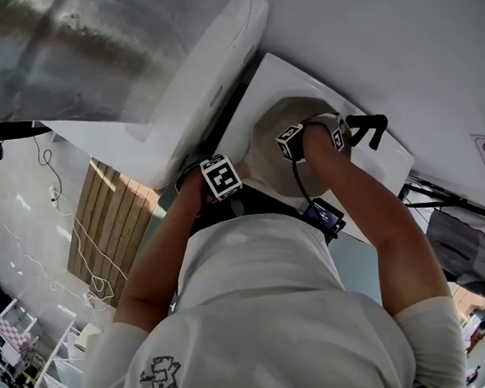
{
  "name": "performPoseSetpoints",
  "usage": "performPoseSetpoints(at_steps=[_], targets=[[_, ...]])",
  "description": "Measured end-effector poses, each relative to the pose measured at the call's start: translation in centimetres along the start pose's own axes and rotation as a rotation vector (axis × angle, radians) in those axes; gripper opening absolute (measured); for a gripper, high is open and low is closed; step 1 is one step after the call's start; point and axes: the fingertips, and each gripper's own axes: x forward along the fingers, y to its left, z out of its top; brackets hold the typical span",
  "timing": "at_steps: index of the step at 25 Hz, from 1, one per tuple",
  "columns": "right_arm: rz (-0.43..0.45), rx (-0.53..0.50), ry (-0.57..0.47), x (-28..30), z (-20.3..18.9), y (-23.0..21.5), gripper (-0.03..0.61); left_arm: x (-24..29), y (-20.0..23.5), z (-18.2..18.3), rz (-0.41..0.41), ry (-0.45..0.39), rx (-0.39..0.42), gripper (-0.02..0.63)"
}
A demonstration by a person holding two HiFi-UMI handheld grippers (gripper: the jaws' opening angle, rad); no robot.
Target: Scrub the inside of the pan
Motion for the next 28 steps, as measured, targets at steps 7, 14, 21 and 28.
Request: performPoseSetpoints(at_steps=[7,14,21,28], targets=[[-0.315,0.073,-0.243,-2.9,4.0,-6.6,0.057,0.0,0.0,0.0,-0.006,0.011,0.002,0.169],[-0.529,0.071,-0.572,-8.2,7.1,-8.5,0.057,-0.4,0.2,-0.1,0.004,0.012,0.011,0.169],[-0.705,0.039,-0.831,-12.2,8.7,-8.5,0.057,-0.2,0.3,0.0,0.018,0.015,0.018,0.169],[-0.605,-0.022,-1.154,-15.3,11.7,-5.3,0.057,-0.3,0.3,-0.2,0.029,0.015,0.017,0.169]])
